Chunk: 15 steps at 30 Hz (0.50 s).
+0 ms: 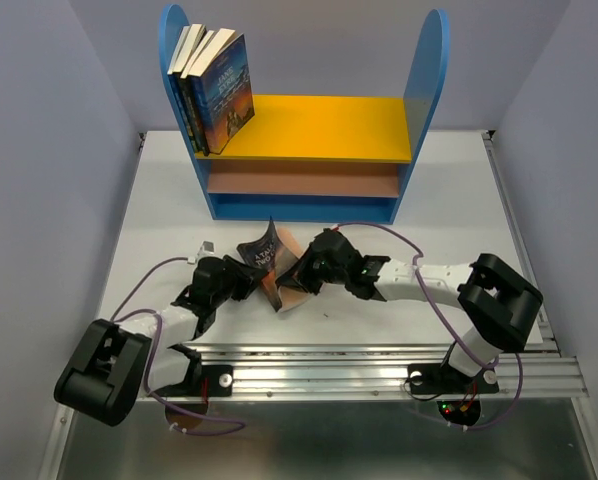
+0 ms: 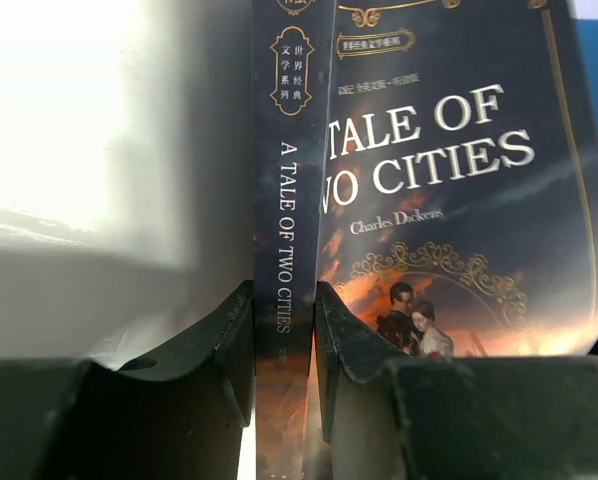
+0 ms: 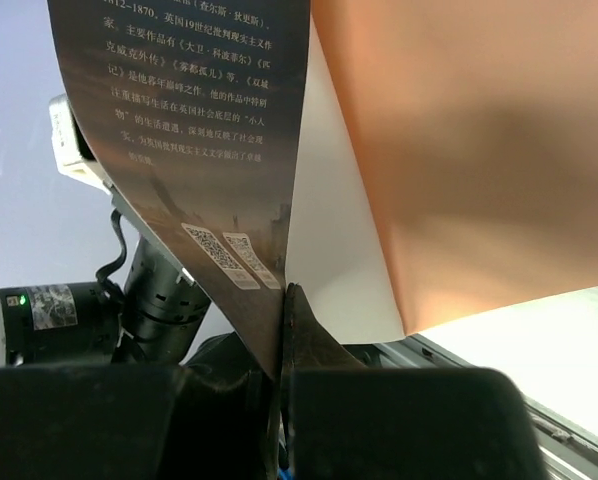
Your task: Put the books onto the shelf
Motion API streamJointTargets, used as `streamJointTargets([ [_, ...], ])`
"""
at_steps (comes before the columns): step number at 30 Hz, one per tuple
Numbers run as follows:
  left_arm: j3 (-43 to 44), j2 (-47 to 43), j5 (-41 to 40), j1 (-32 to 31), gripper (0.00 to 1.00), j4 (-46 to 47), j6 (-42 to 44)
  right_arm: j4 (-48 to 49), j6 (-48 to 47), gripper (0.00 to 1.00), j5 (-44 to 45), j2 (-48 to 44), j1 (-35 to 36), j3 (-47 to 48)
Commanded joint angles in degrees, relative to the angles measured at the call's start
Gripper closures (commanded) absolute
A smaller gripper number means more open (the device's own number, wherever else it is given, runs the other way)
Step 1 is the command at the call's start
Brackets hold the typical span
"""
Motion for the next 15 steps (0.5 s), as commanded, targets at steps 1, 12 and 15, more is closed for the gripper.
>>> streamJointTargets([
  [1, 3.44, -3.17, 1.75, -0.68, 1.00, 8.73, 4.57, 1.09, -0.75, 0.99, -5.21, -0.38, -1.10, -2.68],
  [12, 9.94, -19.26, -10.18, -6.83, 1.00, -1.20, 21.80, -11.29, -10.49, 0.00, 15.22, -15.40, -6.20, -11.13],
  [15, 10.99, -21.02, -11.44, -7.79, 1.00, -0.77, 25.56, -17.45, -12.79, 0.00, 23.50, -20.41, -6.20, -10.78],
])
